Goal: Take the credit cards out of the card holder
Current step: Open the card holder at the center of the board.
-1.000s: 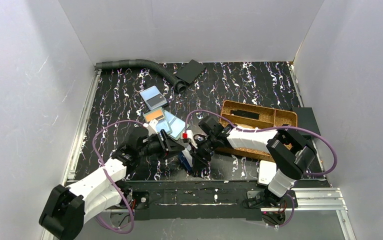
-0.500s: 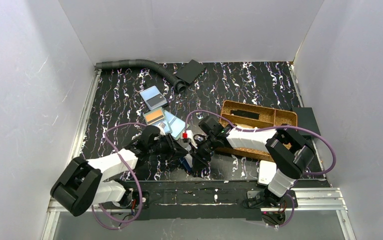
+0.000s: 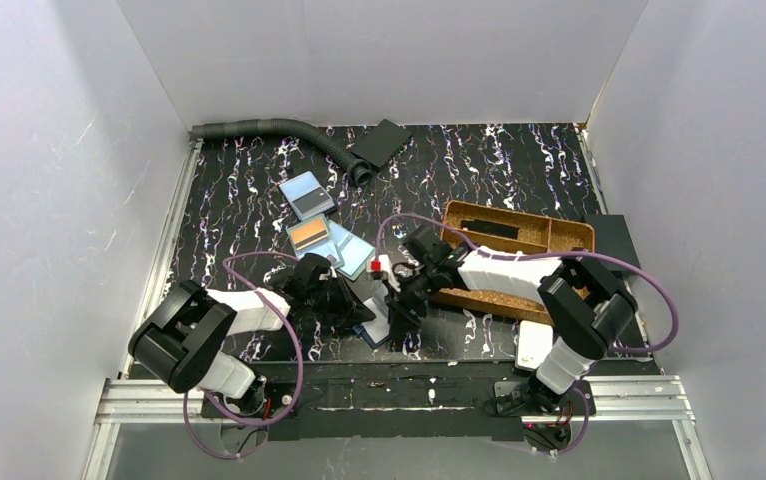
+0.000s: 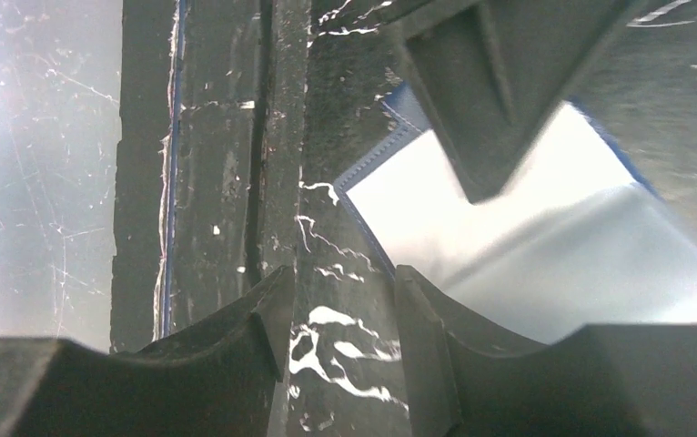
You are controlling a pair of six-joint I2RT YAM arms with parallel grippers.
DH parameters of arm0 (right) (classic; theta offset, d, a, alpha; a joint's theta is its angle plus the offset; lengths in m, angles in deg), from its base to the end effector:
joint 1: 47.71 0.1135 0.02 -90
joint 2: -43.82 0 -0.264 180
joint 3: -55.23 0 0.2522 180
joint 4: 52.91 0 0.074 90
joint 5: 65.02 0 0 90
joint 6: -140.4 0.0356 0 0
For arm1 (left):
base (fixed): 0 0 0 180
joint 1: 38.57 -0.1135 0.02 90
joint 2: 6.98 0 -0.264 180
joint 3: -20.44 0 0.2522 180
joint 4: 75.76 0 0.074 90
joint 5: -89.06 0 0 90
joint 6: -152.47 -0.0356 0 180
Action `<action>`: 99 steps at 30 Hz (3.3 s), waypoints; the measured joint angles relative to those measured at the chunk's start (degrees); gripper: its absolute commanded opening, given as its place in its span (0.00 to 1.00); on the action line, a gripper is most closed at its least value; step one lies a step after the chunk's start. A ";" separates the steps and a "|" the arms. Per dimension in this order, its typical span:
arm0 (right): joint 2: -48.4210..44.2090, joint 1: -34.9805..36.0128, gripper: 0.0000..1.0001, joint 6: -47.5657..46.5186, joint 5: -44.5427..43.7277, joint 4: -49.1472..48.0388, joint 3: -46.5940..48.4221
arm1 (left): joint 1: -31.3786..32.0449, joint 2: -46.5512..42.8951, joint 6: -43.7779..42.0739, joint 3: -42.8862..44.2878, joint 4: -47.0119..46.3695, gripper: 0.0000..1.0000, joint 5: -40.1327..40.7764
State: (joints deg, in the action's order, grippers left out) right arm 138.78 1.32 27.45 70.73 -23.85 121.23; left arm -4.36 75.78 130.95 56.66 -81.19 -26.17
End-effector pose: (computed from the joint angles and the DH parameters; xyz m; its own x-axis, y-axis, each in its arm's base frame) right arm 0.1878 0.2552 0.1706 -0.2097 -0.6565 -0.7246 -0.9311 -0.0922 0.3530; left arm 0.1901 -0.1476 0.1225 -0.9197 -0.3924 -0.0157 -0.2218 0.5521 -0.8037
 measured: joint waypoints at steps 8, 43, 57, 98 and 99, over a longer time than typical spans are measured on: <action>-6.80 -10.05 0.46 2.74 1.77 -2.34 -0.25 | -0.83 0.45 -2.10 0.01 -0.54 0.09 -0.31; -2.69 -7.63 0.14 10.19 -13.02 -7.73 -1.79 | -1.14 1.80 -5.46 0.81 -0.93 0.10 -1.84; -1.78 -6.37 0.16 10.10 -11.90 -7.62 -1.79 | -1.63 0.20 -6.60 0.85 -0.33 0.21 -2.18; -0.83 -4.76 0.34 13.47 -3.37 -9.44 -1.79 | -2.29 4.16 -3.97 3.71 -5.22 0.19 -3.74; -0.83 -4.76 0.36 12.84 -3.10 -9.16 -1.79 | -2.32 4.16 -3.99 3.70 -5.23 0.19 -3.74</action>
State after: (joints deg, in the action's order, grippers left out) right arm 137.95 -3.44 40.29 67.63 -33.00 119.45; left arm -6.69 79.93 126.96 60.35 -86.43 -29.91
